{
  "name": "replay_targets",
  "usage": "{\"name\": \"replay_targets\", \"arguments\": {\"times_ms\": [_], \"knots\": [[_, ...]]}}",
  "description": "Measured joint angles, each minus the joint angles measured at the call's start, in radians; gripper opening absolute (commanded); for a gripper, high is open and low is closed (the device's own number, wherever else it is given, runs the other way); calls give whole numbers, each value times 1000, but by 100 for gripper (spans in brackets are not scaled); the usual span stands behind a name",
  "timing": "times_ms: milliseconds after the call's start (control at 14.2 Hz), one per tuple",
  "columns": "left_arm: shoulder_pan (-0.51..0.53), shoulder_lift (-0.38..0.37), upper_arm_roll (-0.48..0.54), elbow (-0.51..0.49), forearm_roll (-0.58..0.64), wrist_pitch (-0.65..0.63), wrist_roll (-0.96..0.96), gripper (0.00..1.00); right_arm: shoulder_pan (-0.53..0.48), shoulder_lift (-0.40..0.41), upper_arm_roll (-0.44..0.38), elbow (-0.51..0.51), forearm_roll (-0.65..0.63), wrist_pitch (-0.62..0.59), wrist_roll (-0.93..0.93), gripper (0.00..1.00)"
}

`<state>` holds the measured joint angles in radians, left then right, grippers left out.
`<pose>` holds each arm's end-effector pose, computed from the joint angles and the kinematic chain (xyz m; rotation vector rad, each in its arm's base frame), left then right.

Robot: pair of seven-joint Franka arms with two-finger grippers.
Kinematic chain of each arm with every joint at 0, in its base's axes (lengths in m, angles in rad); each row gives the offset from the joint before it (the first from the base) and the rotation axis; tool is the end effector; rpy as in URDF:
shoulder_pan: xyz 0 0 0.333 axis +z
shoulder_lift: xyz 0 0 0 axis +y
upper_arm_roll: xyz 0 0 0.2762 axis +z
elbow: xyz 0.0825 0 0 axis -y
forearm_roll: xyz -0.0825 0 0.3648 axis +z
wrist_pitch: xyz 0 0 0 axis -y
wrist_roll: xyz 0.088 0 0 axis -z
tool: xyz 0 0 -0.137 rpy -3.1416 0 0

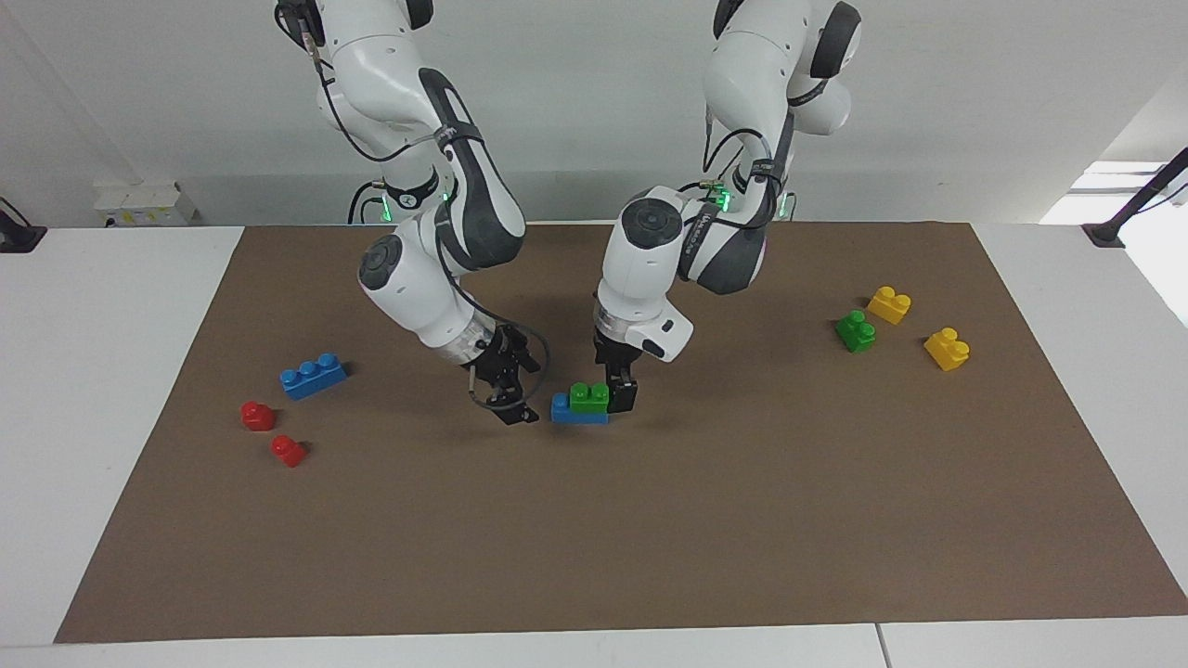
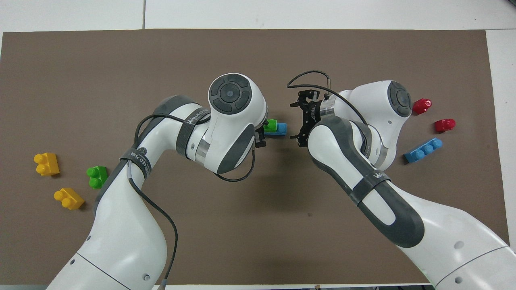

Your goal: Remove green block with left arm and hold with right

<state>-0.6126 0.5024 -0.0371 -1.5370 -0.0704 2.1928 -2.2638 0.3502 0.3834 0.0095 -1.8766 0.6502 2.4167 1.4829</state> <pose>0.5375 -0.4100 0.3227 2.0141 2.1949 -0.0892 0.5801 0.2341 0.2724 -1.9044 1.9326 0.3907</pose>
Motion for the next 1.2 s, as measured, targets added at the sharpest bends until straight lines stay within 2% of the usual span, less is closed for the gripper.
{"name": "replay_targets", "arguments": {"times_ms": [352, 704, 1056, 1197], "knots": [[-4, 12, 0, -3, 1, 12, 0, 100, 54, 34, 1, -1, 38, 81, 1, 97], [-9, 19, 0, -22, 4, 25, -1, 100, 60, 67, -2, -1, 38, 128, 1, 96], [-21, 22, -2, -33, 4, 34, -12, 100, 61, 72, -2, -1, 38, 142, 1, 92], [-23, 22, -2, -36, 5, 34, -14, 100, 67, 72, -1, -2, 38, 151, 1, 87]]}}
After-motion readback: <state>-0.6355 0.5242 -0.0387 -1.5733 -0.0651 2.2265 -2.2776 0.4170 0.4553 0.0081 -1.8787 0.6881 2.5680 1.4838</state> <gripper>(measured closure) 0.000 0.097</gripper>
